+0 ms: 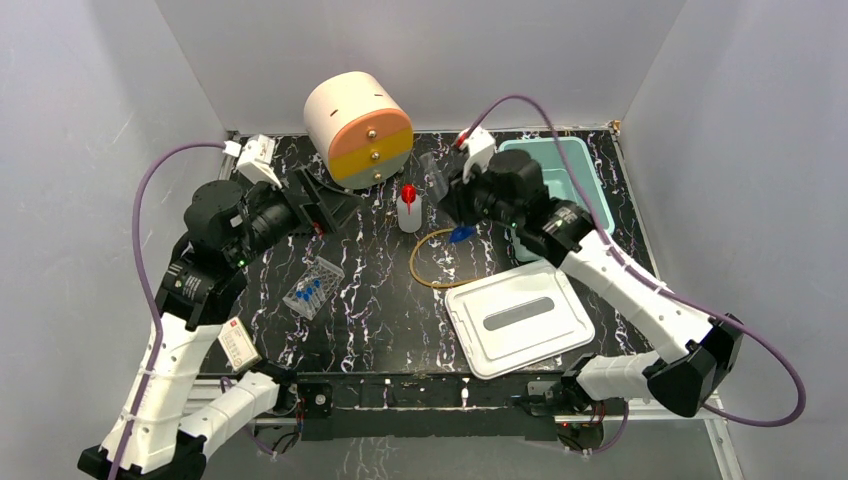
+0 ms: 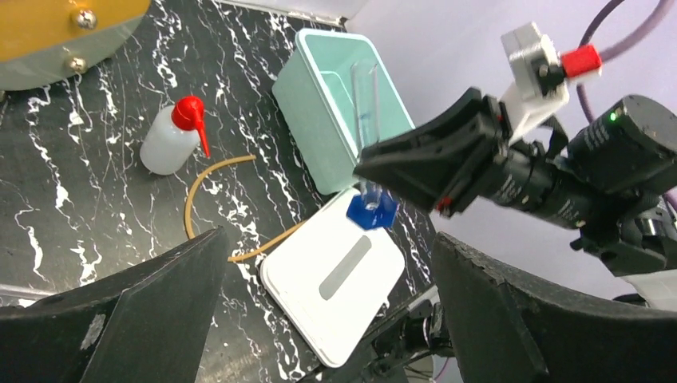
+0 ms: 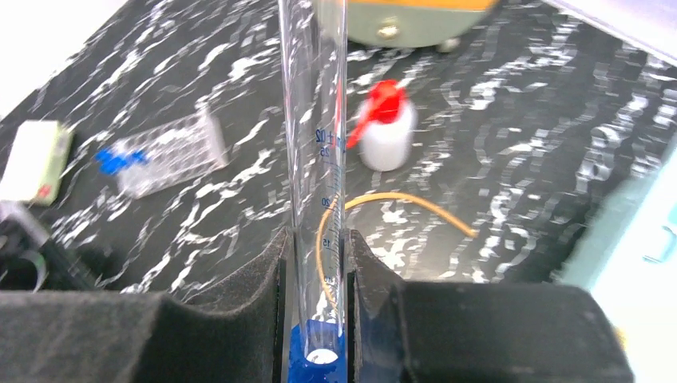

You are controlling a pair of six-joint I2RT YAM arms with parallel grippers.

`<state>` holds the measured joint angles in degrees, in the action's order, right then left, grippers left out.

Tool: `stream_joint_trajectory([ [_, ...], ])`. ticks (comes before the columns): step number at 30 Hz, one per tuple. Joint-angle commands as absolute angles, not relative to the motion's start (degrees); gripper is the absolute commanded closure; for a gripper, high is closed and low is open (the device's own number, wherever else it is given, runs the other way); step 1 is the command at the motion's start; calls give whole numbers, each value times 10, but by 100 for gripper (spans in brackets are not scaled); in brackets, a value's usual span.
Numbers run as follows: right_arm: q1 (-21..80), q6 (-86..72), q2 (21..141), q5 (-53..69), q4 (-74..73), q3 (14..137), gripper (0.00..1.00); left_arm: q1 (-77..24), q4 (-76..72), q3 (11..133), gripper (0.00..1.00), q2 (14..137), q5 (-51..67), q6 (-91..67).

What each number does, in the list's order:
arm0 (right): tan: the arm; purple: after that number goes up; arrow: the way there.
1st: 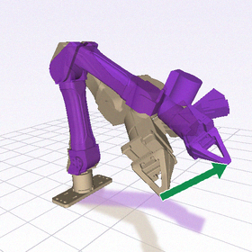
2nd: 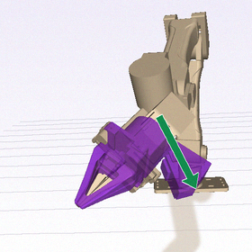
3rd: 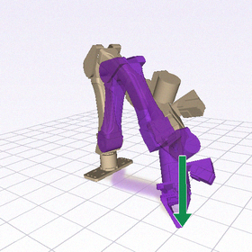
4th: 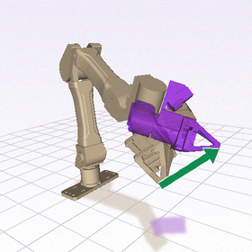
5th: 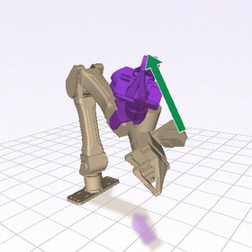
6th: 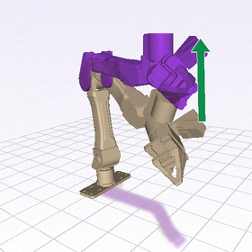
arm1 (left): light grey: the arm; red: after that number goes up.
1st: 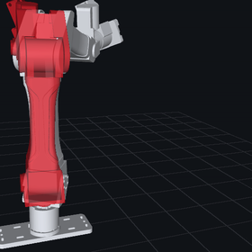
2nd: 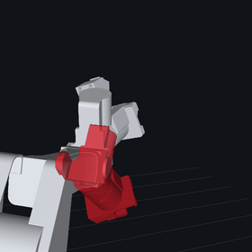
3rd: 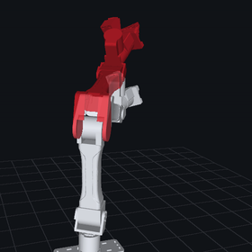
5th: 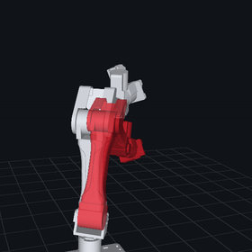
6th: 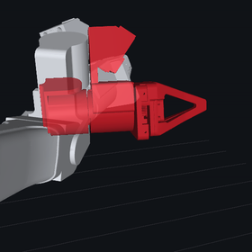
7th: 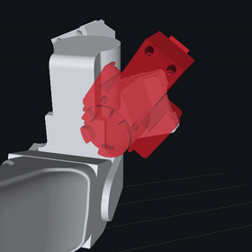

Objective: Organize the chemistry lab equipment

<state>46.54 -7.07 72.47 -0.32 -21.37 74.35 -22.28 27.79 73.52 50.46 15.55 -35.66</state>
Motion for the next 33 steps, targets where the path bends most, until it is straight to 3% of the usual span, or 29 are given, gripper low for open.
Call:
stream_joint_trajectory([
  [1, 384, -72, 743, -50, -241, 805, 87, -223, 280, 731, 2, 514, 116, -361],
  [8, 234, -118, 781, -111, -297, 861, 85, -223, 290, 708, 2, 499, 111, -360],
  [16, 129, -103, 836, -112, -301, 859, 85, -223, 309, 703, 2, 498, 115, -353],
  [25, 99, -57, 934, -18, -294, 856, 86, -223, 321, 703, 2, 496, 115, -349],
  [33, 98, -79, 960, 59, -240, 775, 85, -223, 328, 709, 2, 497, 115, -345],
])
